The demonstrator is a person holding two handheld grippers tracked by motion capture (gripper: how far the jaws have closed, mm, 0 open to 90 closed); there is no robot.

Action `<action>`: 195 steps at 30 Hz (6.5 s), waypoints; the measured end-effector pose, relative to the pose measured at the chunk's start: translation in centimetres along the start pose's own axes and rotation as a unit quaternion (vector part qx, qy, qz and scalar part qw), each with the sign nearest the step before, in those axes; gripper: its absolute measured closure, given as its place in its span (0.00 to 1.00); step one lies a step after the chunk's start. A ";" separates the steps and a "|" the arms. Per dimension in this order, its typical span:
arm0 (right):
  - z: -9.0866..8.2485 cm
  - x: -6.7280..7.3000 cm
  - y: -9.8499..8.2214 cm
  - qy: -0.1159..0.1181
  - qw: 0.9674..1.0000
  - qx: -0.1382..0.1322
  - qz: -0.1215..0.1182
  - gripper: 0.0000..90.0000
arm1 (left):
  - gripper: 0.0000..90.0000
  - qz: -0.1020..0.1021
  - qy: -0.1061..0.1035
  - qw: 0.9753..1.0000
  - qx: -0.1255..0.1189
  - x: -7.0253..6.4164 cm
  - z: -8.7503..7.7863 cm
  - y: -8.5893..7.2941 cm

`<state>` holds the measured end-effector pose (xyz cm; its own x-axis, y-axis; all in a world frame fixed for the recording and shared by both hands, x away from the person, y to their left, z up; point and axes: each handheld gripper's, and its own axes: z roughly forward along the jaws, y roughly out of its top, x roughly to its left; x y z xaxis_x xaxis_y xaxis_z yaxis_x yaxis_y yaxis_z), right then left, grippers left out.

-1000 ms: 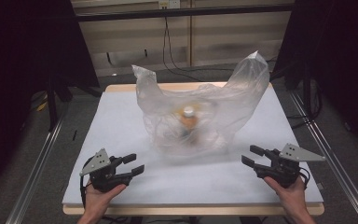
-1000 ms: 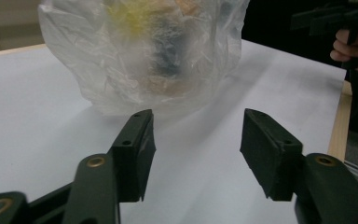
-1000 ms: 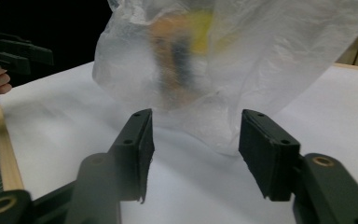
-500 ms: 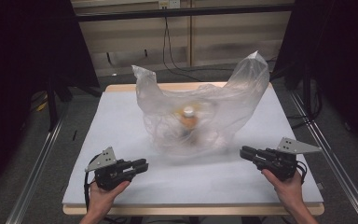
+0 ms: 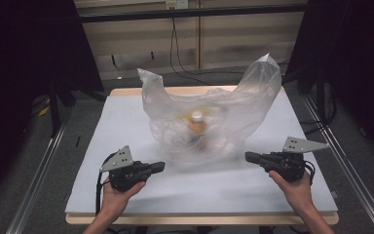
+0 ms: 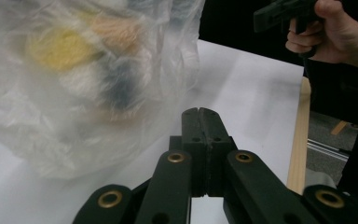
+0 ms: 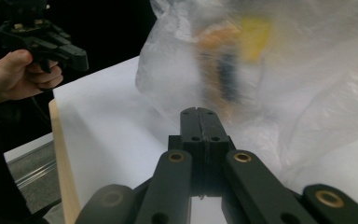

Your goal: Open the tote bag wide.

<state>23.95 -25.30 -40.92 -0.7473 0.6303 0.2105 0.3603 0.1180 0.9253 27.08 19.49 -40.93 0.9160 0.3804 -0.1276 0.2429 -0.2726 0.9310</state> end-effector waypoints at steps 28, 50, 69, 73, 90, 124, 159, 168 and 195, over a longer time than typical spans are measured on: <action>3.4 -0.1 6.3 0.046 0.998 -0.022 -0.023 1.00 | 1.00 -0.012 -0.014 0.999 -0.035 2.0 3.1 4.5; 3.9 -0.4 12.1 0.039 0.997 -0.042 -0.045 1.00 | 1.00 0.028 -0.038 0.996 -0.069 1.7 4.4 11.0; 6.2 -2.6 17.5 -0.003 0.998 -0.038 -0.042 1.00 | 1.00 0.030 -0.026 0.996 -0.081 4.4 5.5 14.5; 7.2 -2.9 17.5 -0.008 0.999 -0.025 -0.041 1.00 | 1.00 0.029 -0.017 0.997 -0.075 4.6 5.6 14.3; 11.2 -2.9 12.9 0.010 0.999 0.036 -0.027 1.00 | 1.00 0.021 -0.014 0.997 -0.078 4.6 7.3 15.0; 13.9 -5.1 8.3 0.001 0.999 0.030 0.026 1.00 | 1.00 -0.060 0.017 0.998 0.022 9.5 11.5 7.4; 17.7 -8.8 -0.7 -0.029 0.984 0.167 0.045 1.00 | 1.00 -0.093 0.031 0.980 0.171 11.7 13.5 -1.9; 17.1 -9.1 -1.3 -0.046 0.982 0.178 0.044 1.00 | 1.00 -0.097 0.033 0.979 0.176 12.1 11.8 -2.7; 11.8 -7.0 3.2 -0.048 0.995 0.079 0.033 1.00 | 1.00 -0.066 0.005 0.995 0.079 8.1 5.7 0.1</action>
<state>36.91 -20.29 -43.20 -0.6655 0.7095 0.2316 0.4961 0.1888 0.8475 36.36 17.56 -43.82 0.8700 0.4304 -0.2403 0.4078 -0.3546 0.8414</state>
